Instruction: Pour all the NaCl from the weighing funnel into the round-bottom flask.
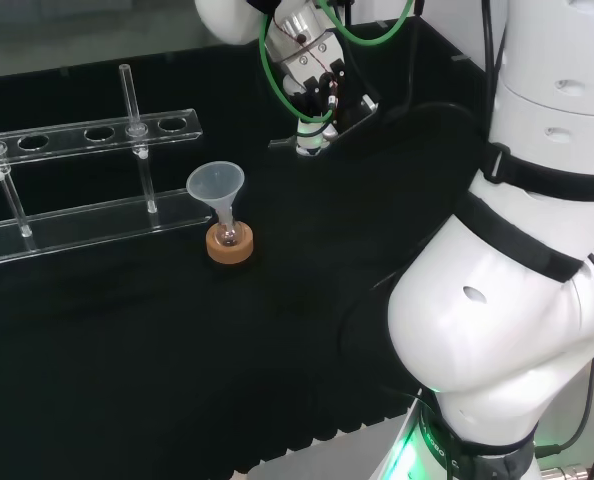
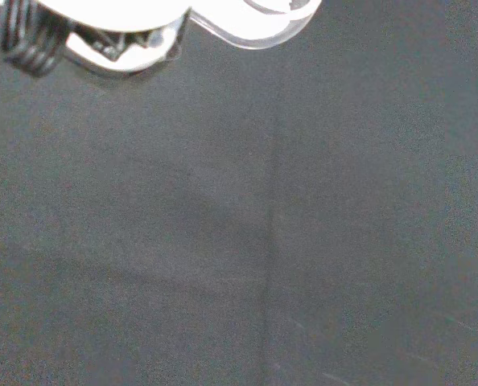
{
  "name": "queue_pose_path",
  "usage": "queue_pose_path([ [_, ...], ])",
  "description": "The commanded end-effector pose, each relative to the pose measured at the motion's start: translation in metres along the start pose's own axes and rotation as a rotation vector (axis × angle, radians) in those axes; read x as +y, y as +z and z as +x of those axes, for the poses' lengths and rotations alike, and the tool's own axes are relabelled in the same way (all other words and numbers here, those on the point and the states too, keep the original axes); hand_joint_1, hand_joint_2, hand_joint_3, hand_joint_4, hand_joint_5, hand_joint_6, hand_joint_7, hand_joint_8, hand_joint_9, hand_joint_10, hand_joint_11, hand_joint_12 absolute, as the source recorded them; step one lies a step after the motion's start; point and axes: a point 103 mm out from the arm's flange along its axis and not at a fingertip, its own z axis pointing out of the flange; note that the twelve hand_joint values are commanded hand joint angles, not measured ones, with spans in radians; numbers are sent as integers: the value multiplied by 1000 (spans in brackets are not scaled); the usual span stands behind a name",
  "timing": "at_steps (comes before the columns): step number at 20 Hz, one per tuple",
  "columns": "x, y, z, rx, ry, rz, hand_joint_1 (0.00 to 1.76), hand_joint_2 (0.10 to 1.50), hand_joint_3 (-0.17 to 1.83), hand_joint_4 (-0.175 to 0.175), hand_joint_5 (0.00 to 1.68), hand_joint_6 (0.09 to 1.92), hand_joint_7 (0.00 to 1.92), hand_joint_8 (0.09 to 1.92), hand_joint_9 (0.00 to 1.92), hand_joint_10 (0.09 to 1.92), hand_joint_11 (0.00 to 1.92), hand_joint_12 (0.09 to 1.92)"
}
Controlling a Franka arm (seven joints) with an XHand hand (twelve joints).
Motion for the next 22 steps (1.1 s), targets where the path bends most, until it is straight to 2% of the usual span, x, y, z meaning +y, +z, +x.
queue_pose_path([
  [1, -10, -6, 0, -14, 9, 12, 1134, 622, 669, 175, 1347, 544, 485, 592, 830, 349, 603, 1169],
  [6, -16, -9, 1, -15, 12, 2, 1134, 622, 669, 175, 1347, 543, 482, 592, 826, 350, 596, 1175],
  [11, -42, -23, 1, -26, 16, -2, 1134, 622, 669, 175, 1348, 542, 481, 592, 825, 352, 593, 1181],
  [22, -71, -38, 25, -55, -1, -3, 1135, 621, 669, 175, 1349, 540, 480, 593, 826, 357, 592, 1189],
])
